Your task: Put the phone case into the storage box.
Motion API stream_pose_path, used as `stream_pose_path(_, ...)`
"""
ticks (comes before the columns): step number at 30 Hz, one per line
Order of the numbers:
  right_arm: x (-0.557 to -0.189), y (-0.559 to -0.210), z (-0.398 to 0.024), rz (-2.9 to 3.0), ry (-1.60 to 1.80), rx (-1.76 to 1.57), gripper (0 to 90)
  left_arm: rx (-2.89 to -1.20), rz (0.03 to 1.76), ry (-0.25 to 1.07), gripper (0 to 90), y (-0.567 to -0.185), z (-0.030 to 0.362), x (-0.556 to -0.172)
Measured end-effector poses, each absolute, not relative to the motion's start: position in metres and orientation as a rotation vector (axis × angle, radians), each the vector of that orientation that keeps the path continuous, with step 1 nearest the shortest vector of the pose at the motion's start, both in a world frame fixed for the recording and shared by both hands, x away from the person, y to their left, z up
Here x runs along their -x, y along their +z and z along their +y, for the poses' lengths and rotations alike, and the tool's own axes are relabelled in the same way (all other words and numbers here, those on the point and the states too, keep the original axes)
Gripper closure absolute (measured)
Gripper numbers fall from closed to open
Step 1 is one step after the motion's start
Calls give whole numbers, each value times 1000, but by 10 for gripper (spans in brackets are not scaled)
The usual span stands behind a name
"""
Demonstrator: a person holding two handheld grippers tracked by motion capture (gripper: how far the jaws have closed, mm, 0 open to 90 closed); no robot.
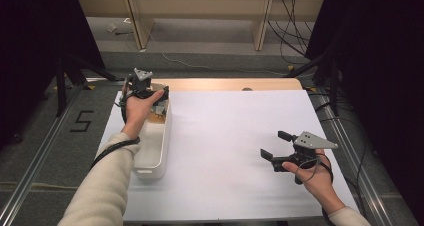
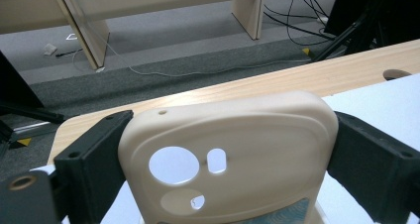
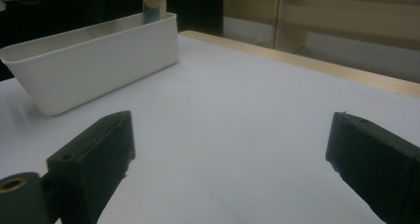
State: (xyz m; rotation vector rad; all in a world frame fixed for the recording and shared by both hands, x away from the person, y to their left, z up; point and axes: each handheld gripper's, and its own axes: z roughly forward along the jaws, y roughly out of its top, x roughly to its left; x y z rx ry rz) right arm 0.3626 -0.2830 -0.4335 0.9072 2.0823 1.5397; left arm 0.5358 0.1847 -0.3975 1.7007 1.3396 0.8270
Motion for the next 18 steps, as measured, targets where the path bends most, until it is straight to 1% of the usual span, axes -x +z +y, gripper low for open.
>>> stream_pose_path(18, -363, -434, -284, 2081, 1539, -907, 59, -1702, 1359, 830, 83, -398, 183, -542)
